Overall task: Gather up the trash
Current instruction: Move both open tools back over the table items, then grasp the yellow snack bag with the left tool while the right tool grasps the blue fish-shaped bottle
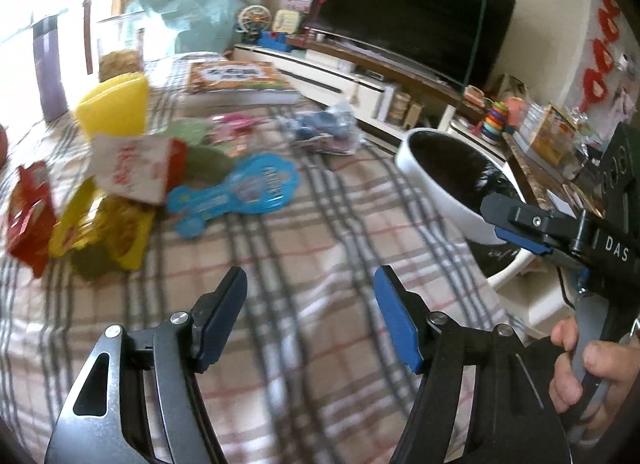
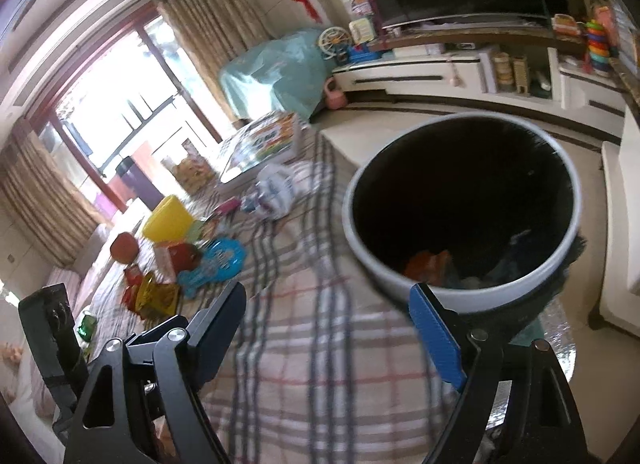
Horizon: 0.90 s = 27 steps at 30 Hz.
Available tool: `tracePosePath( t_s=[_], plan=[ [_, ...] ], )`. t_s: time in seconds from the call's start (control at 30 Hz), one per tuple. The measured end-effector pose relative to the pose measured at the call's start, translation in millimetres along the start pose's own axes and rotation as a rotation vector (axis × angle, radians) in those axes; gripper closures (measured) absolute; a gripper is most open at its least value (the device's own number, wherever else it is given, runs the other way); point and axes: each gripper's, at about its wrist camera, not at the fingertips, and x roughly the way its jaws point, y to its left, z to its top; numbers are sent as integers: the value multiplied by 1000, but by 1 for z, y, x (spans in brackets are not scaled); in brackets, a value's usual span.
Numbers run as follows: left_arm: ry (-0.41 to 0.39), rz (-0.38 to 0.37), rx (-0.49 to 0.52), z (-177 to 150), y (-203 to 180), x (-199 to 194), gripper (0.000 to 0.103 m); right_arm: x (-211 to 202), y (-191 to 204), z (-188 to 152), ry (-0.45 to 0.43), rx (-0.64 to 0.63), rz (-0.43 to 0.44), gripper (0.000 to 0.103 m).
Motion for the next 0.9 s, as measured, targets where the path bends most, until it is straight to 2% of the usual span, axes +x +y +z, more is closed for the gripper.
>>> tracePosePath(
  t_s=[0.53,0.73,0.9],
  plan=[
    [-8,88,-110,-27,64,-29,35,34,52,-28,74,-47,72,18],
    [-19,113,-145,-26,85,-35,35,45,67,-31,90,-67,85,18],
    [-27,133,-163,-23,95,-37,30,53,75,-30,99,-81,92,18]
  ],
)
